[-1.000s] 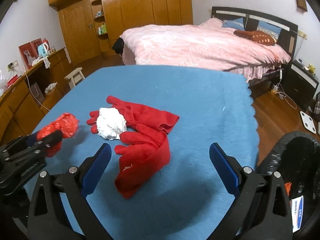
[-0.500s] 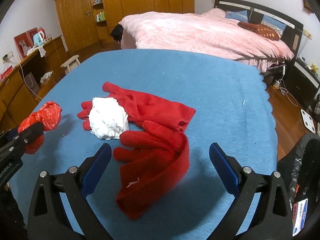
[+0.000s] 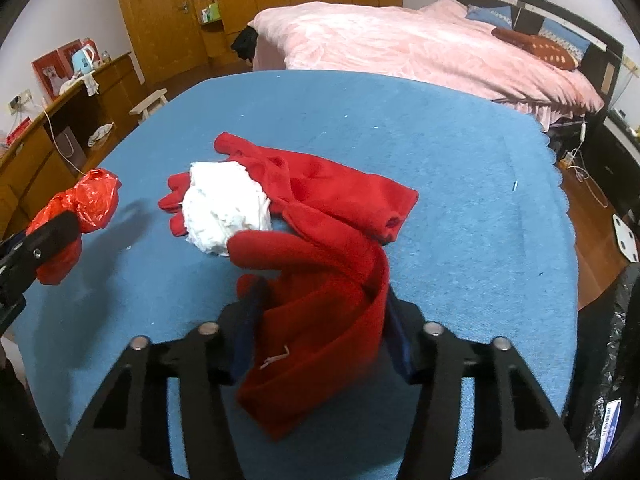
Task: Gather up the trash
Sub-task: 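Grasp the red glove with the right tool while the left holds the red bag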
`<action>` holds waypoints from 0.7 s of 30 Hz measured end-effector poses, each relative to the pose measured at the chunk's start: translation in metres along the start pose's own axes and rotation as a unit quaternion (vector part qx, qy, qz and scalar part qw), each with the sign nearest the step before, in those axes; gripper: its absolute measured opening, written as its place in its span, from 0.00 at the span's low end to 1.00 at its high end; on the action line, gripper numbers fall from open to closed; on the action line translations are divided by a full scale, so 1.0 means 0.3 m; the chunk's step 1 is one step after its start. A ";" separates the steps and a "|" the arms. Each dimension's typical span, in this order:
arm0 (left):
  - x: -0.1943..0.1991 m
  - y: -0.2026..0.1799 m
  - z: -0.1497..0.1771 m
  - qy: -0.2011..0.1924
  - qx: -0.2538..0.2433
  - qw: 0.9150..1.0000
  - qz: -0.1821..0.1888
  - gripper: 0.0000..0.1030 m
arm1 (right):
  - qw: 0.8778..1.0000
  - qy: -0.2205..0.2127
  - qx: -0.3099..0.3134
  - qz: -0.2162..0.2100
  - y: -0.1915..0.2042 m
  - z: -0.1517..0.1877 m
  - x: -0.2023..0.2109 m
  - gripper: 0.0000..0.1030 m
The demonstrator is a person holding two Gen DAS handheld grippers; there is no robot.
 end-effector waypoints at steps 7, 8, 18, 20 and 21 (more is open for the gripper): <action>0.007 -0.002 -0.001 -0.001 0.000 1.000 0.000 0.39 | 0.999 0.000 -0.006 -0.035 -0.016 0.011 0.027 0.24; 0.010 -0.007 0.000 -0.002 0.000 1.000 0.000 0.39 | 0.999 -0.002 -0.008 -0.037 -0.019 0.012 0.035 0.24; 0.065 -0.056 -0.006 -0.012 -0.009 1.000 0.004 0.39 | 0.998 -0.027 -0.020 -0.053 -0.051 0.036 0.153 0.24; 0.078 -0.070 -0.006 -0.014 -0.012 1.000 0.007 0.39 | 0.998 -0.034 -0.021 -0.056 -0.059 0.042 0.181 0.24; 0.085 -0.080 -0.007 -0.015 -0.014 1.000 0.007 0.39 | 0.998 -0.036 -0.022 -0.056 -0.063 0.044 0.190 0.24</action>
Point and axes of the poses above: each gripper's, at about its wrist camera, not at the fingertips, and x roughly against the way its jaws point, y to its left, z to its underside, the point moved 5 cm from there along -x, roughly the way its jaws point, and after that the axes turned 15 degrees about y, right-handed, at the moved point
